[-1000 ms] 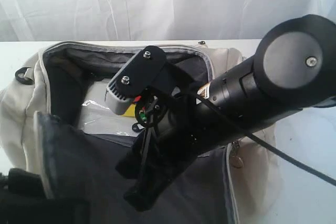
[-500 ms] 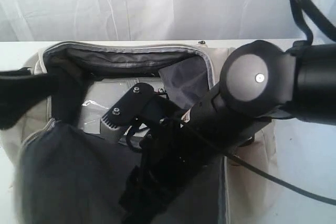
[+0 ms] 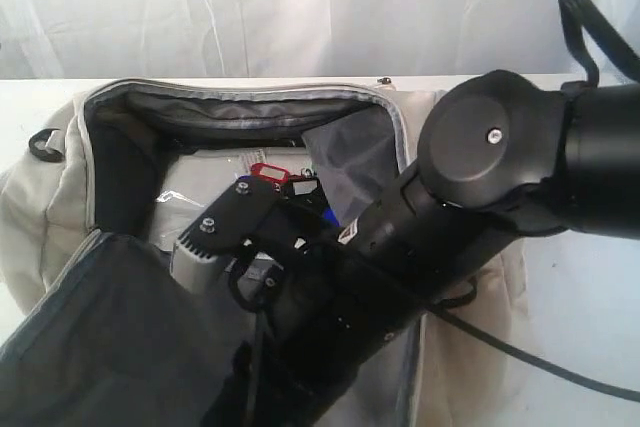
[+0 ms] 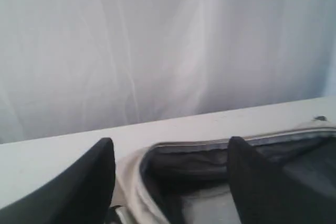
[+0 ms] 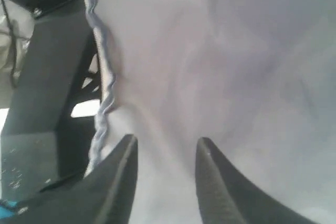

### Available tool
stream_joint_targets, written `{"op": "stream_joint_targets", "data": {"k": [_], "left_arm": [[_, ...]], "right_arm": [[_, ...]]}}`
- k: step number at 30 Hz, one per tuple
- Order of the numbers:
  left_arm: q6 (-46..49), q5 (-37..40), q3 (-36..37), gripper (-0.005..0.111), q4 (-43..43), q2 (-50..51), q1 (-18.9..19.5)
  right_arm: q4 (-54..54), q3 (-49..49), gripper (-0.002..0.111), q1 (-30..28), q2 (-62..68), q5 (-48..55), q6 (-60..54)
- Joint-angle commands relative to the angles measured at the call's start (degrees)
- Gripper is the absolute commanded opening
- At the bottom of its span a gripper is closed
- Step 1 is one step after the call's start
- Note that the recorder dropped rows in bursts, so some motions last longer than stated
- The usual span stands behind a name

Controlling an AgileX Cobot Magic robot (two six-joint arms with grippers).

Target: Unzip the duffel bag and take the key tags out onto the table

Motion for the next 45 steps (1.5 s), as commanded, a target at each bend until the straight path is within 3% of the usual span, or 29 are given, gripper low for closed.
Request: {"op": "stream_joint_targets", "data": {"k": [1,7,14,19,27,33,37,41,45], "left_arm": [[3.2,8.9,-0.5,0.064,0.7,-0.4,0.1],[3.5,19.3,-0.5,0.064,0.7,-5.1,0.1],[10.6,23.5,-0.1,0.051,-1.0,-15.5,0.1],[22.2,25.1,2.5,0.031,-13.2,-21.2,0.1],[45.8,23.4,7.5,0.000,-42.4,-24.3,0.1],[62.8,16.1,9.2,0.000,-61.5,-24.3,0.1],[70.5,15.3,9.2,0.000,-65.2,-24.3,0.1],[80.0,19.0,9.2,0.000,-67.6,-24.3,0.1],[91.1,25.3,10.5,0.000,-78.6,-24.3,0.1]], "right_arm": [[0.6,0.0,0.034,0.3,-3.4,-11.9,-1.6],[0.6,0.0,0.034,0.3,-5.0,-36.8,-1.6],[0.1,0.0,0.034,0.3,-5.9,-47.4,-1.7],[0.1,0.0,0.034,0.3,-9.7,-47.9,-2.6],[0.1,0.0,0.034,0.3,-19.0,-44.6,-5.3],[-0.7,0.0,0.033,0.3,-25.0,-37.4,-5.5],[-3.4,0.0,0.032,0.3,-27.9,-34.9,-5.5],[-3.4,0.0,0.032,0.3,-30.0,-33.9,-5.3],[-3.4,0.0,0.032,0.3,-31.7,-33.8,-5.2]]}}
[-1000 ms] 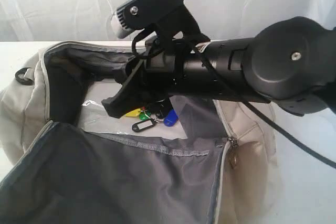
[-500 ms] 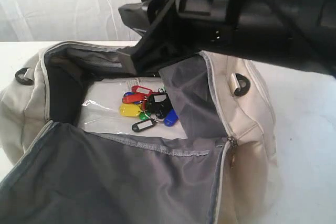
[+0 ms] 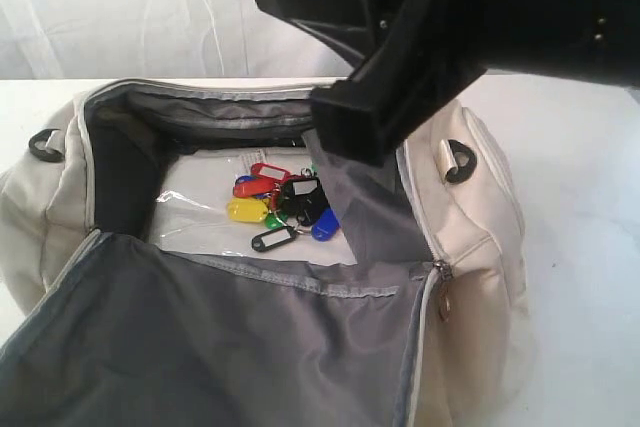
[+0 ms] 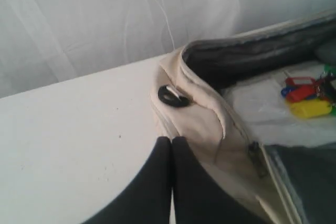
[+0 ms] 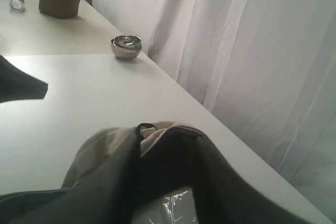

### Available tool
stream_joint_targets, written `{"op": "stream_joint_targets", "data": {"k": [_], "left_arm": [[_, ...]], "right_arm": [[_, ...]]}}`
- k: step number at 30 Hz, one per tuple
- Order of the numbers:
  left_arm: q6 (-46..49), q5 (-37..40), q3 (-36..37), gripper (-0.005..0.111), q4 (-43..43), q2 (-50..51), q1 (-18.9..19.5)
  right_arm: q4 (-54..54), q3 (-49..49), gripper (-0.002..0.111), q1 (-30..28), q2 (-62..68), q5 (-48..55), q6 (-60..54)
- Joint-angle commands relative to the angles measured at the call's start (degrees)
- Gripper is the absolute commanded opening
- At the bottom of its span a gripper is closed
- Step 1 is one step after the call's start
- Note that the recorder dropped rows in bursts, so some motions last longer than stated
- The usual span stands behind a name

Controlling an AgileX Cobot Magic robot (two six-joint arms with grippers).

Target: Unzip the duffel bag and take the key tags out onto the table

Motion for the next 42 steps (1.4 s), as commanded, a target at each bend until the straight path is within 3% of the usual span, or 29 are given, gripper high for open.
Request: {"op": "stream_joint_targets", "data": {"k": [1,4,9,29,36,42], "left_arm": [[13.9,5.9,2.7,0.000,-12.4,-0.3,0.1],[19.8,3.8,6.2,0.000,-17.9,-0.3,0.1],[20.2,-2.5,9.1,0.000,-18.2,-0.3,0.1],[18.7,0.2,9.6,0.000,-18.2,-0.3,0.1],[18.7,-8.2,18.2,0.000,-20.7,-1.9,0.0],[18.7,-4.8,24.1,0.000,-24.6,-4.8,0.0]], "right_arm": [[-0.5,0.0,0.032,0.3,-2.0,0.5,-0.3],[-0.5,0.0,0.032,0.3,-2.4,0.9,-0.3],[-0.5,0.0,0.032,0.3,-2.6,3.1,-0.3],[-0.5,0.1,0.032,0.3,-2.6,4.2,-0.3],[-0.5,0.1,0.032,0.3,-2.6,5.1,-0.2],[-0.4,0.1,0.032,0.3,-2.6,6.4,-0.2]]}}
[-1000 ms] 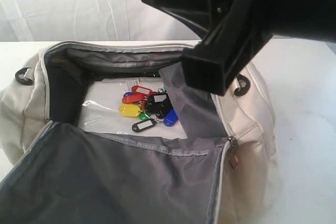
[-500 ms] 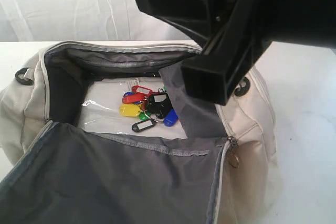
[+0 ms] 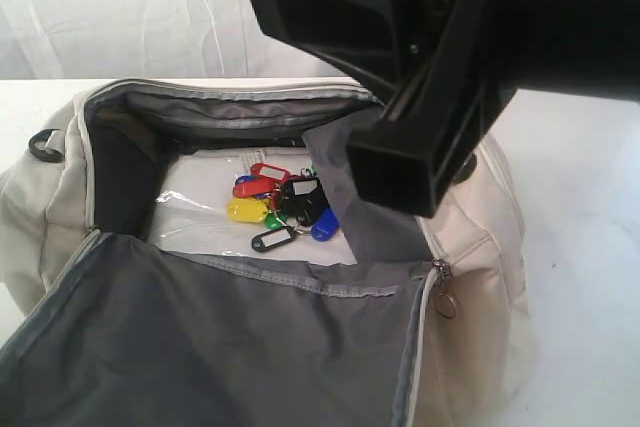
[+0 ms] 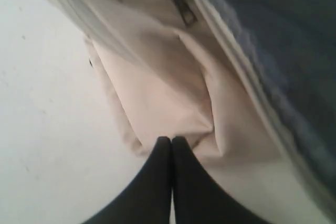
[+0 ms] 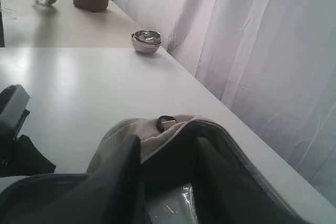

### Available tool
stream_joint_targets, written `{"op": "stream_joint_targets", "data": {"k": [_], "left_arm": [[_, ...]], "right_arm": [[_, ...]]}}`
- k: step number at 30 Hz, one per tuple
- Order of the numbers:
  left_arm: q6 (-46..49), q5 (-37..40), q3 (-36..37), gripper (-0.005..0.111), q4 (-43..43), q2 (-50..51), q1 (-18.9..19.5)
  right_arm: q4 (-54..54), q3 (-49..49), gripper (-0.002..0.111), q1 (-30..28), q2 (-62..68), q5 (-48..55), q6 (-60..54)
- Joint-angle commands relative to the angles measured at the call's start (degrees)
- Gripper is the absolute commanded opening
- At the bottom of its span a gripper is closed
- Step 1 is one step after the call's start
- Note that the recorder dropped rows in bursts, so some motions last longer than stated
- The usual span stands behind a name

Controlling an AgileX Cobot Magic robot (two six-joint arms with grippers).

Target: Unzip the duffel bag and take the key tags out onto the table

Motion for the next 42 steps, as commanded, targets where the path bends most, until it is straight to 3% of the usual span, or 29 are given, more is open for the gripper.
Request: {"op": "stream_joint_targets", "data": {"k": [1,8,29,36,42], "left_arm": [[-0.5,2.0,2.1,0.000,-3.0,-2.2,0.0],[-0.4,1.2,2.1,0.000,-6.9,-3.4,0.0],[-0.4,1.2,2.1,0.000,-6.7,-12.7,0.3],[-0.4,1.1,2.1,0.000,-6.7,-12.7,7.2],[-0.4,1.1,2.1,0.000,-6.7,-12.7,18.6]], "right_arm": [[-0.3,0.1,0.032,0.3,-0.4,1.4,-0.2],[-0.3,0.1,0.032,0.3,-0.4,1.6,-0.2],[-0.3,0.1,0.032,0.3,-0.4,1.6,-0.2],[-0.3,0.1,0.032,0.3,-0.4,1.7,-0.2],[-0.3,0.1,0.032,0.3,-0.4,1.7,-0.2]]}}
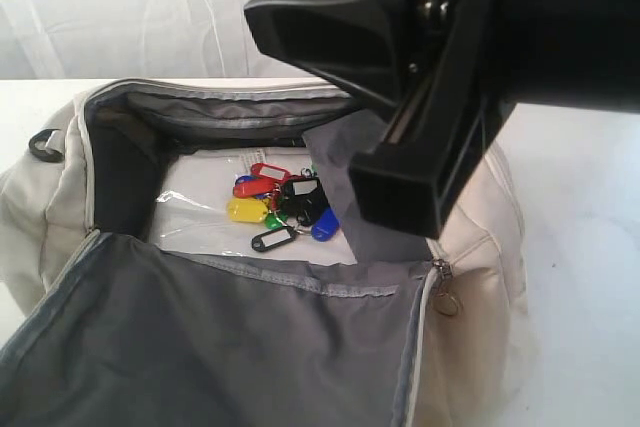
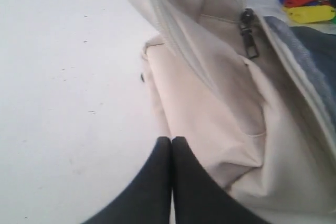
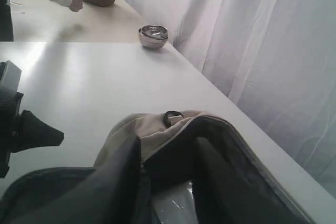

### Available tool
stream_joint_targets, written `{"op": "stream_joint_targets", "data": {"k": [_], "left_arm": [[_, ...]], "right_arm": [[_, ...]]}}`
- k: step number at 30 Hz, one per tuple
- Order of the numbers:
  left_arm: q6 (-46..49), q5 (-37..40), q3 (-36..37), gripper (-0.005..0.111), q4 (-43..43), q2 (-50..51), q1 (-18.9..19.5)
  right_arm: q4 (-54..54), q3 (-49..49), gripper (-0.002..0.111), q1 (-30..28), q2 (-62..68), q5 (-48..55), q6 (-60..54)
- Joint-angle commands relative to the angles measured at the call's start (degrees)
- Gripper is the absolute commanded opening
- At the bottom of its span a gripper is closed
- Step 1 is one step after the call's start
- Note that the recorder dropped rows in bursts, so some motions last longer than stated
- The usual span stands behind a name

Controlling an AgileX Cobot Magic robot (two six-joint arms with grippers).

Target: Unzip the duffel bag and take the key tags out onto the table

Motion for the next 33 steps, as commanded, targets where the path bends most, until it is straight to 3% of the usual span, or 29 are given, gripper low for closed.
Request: {"op": "stream_joint_targets", "data": {"k": [1,3,5,12,22,33], "left_arm": [[-0.4,-0.2,0.2,0.000,-0.6,-0.2,8.8],[-0.4,-0.2,0.2,0.000,-0.6,-0.2,12.3],[-0.4,-0.2,0.2,0.000,-0.6,-0.2,13.3],[-0.4,-0.2,0.2,0.000,-0.6,-0.2,13.3],[-0.4,-0.2,0.2,0.000,-0.6,-0.2,13.3],[-0.4,-0.2,0.2,0.000,-0.6,-0.2,13.3]], "right_arm": [[-0.2,0.1,0.032,0.3,-0.4,0.2,-0.2],[-0.2,0.1,0.032,0.3,-0.3,0.2,-0.2],[-0.2,0.1,0.032,0.3,0.3,0.2,-0.2],[-0.2,0.1,0.033,0.3,13.9,-3.8,-0.2],[0.4,0.1,0.056,0.3,31.8,-18.0,3.3],[0.5,-0.2,0.057,0.3,44.3,-25.6,3.4]]}}
